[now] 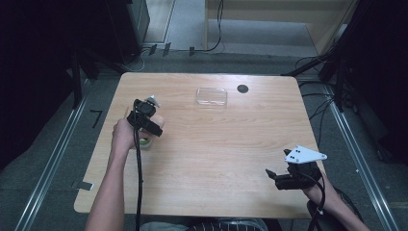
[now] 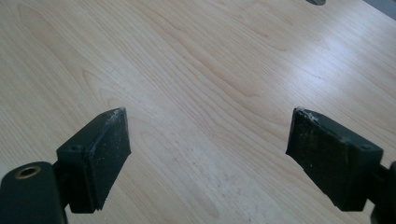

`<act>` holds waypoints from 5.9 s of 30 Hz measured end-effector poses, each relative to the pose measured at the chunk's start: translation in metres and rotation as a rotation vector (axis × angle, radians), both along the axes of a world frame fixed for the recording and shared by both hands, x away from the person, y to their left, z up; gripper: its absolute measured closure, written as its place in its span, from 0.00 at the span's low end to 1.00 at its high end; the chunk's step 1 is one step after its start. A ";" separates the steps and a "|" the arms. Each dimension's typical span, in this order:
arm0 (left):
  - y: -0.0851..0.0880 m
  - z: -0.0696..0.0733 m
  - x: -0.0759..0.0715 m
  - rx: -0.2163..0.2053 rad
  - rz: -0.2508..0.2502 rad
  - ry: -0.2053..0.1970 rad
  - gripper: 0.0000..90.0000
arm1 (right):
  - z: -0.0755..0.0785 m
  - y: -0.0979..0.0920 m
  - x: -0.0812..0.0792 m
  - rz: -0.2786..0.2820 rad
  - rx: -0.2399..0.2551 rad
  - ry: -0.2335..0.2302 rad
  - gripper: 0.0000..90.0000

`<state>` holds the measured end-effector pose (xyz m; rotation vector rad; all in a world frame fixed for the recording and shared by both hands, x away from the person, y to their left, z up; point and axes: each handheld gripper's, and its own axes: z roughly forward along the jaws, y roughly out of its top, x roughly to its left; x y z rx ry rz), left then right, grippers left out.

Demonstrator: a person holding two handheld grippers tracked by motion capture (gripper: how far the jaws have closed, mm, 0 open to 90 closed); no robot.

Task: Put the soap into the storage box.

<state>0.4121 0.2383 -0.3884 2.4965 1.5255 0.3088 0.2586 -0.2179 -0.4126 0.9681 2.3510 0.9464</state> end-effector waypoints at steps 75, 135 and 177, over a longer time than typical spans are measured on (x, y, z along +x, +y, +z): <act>0.041 -0.023 0.009 -0.002 0.219 -0.113 0.38 | 0.000 0.000 0.000 -0.001 0.000 -0.002 0.15; 0.049 -0.050 0.014 -0.055 0.346 -0.111 0.37 | 0.000 -0.001 -0.001 -0.006 -0.001 -0.003 0.15; 0.035 -0.010 -0.018 0.101 0.181 0.079 0.00 | 0.000 -0.001 -0.001 -0.004 0.003 -0.006 0.15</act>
